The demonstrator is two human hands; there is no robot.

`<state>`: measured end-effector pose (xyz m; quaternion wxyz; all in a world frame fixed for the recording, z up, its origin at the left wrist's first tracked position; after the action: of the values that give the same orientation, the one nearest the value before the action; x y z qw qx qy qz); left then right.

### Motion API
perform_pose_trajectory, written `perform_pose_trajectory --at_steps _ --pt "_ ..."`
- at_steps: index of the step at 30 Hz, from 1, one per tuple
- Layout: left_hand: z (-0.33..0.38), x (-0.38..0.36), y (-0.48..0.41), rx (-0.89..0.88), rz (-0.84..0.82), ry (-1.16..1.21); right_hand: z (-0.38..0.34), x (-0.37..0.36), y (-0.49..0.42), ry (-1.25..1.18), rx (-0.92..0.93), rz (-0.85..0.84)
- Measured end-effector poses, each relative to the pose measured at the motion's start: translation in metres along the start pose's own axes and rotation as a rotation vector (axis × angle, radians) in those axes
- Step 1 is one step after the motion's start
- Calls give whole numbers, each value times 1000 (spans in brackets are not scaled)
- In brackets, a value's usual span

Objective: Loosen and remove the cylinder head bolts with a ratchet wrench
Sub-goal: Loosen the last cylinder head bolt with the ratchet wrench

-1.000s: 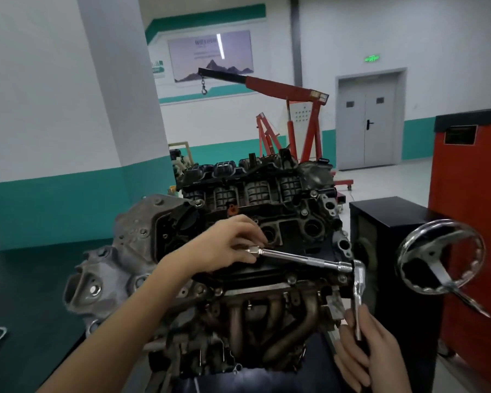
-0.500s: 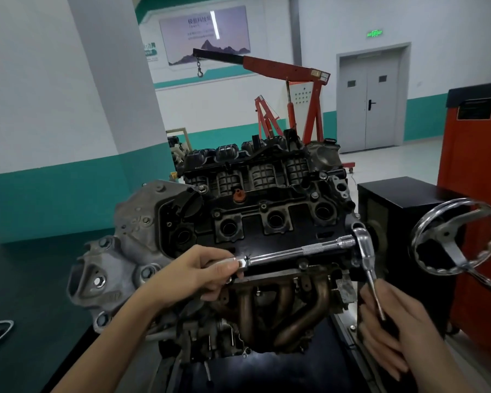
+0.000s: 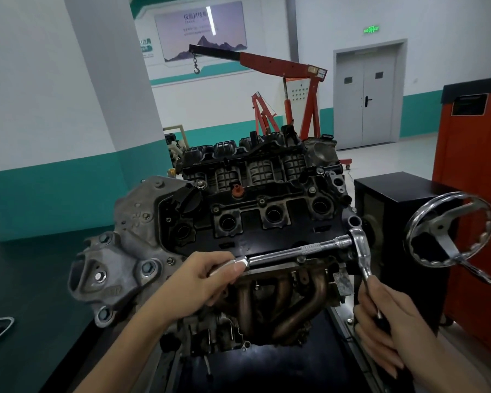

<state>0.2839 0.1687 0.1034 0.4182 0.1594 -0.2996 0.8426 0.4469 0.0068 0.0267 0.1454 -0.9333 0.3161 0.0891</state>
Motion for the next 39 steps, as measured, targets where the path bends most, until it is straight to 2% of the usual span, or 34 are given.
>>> perform_pose_trajectory --at_steps 2,7,11,13,15,18,19,20,21,23,24,26,29,31,34,38,39 --pt "1 -4 4 -20 -24 -76 1 2 1 21 -22 -19" --pt "-1 -12 11 12 22 3 -18 6 -4 133 28 -34" --pt "17 0 10 -132 139 -188 -16 6 4 166 17 26" --pt "21 -3 10 -173 126 -276 -19 9 9 159 5 35" --pt "14 -21 9 -123 -35 -297 -31 11 11 241 54 20" --pt "-15 -59 18 182 -418 -109 -51 9 12 391 167 10" --pt "-22 -64 19 271 -441 -36 -55 8 13 416 183 20" --pt "-29 -64 14 307 -370 -50 -56 6 13 431 191 33" --pt "-35 -57 5 283 -226 -153 -55 5 14 433 185 55" --pt "-32 -42 -6 162 70 -430 -50 5 16 405 147 95" --pt "-29 -40 -7 122 161 -558 -45 5 17 387 126 110" --pt "-20 -36 -7 76 283 -805 -37 6 22 365 86 145" --pt "-15 -32 -12 42 354 -979 -25 10 29 300 45 226" --pt "-1 -37 -18 -24 382 -982 -25 16 34 222 37 286" --pt "41 -45 -30 -271 480 -807 -50 30 41 242 110 352" --pt "97 -75 -64 -525 575 -594 -112 49 45 384 373 467" --pt "104 -85 -73 -543 602 -554 -123 55 46 417 423 510"
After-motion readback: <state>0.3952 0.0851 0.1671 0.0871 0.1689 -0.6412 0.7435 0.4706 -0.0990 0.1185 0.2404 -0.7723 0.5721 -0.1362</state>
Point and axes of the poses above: each hand's wrist, its own y-axis away from the middle knuckle, its own x-axis out of the back of the hand, z = x × y, the point moved 10 cm from there along -y, towards the middle knuckle, and after that the axes turned 10 degrees about z, right-handed, at the moved point
